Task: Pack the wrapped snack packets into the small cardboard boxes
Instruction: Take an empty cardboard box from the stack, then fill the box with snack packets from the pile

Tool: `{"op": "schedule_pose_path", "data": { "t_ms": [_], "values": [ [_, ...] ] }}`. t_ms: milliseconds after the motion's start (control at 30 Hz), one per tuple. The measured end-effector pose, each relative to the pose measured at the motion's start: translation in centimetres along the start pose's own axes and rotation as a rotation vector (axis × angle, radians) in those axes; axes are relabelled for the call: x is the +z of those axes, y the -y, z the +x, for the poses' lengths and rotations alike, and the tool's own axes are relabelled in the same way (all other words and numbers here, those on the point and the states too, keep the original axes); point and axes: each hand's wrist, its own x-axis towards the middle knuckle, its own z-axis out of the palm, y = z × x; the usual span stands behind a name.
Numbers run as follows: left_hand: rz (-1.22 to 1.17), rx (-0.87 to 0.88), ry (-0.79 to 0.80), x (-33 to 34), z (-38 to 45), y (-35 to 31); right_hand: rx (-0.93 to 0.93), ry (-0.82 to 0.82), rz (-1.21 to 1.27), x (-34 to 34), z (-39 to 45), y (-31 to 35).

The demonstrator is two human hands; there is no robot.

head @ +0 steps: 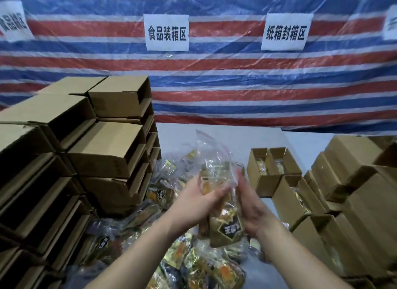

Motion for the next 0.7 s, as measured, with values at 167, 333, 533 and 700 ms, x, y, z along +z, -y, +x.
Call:
{"op": "schedule_pose_path", "data": {
  "t_ms": [167,333,533,700],
  "values": [
    [0.789,0.272,-0.252,1.6,2.2,-1.2,-0.124,0.072,0.208,0.3,-1.1,1.2],
    [0.929,0.124,-0.096,1.4,3.3,-0.4,-0.133,-0.046,0.056,-0.4,-1.8,1.5],
    [0.671,-0.267,0.428,-3.3,-1.7,7.3,0.004,-0.036,-0.053,-4.3,-4.0,0.4],
    [0.784,-0.477,0.528,-2.9,-7.8,18.0,0.378,0.019,-0.406,-5.5,-5.8,-4.9]
  ]
}}
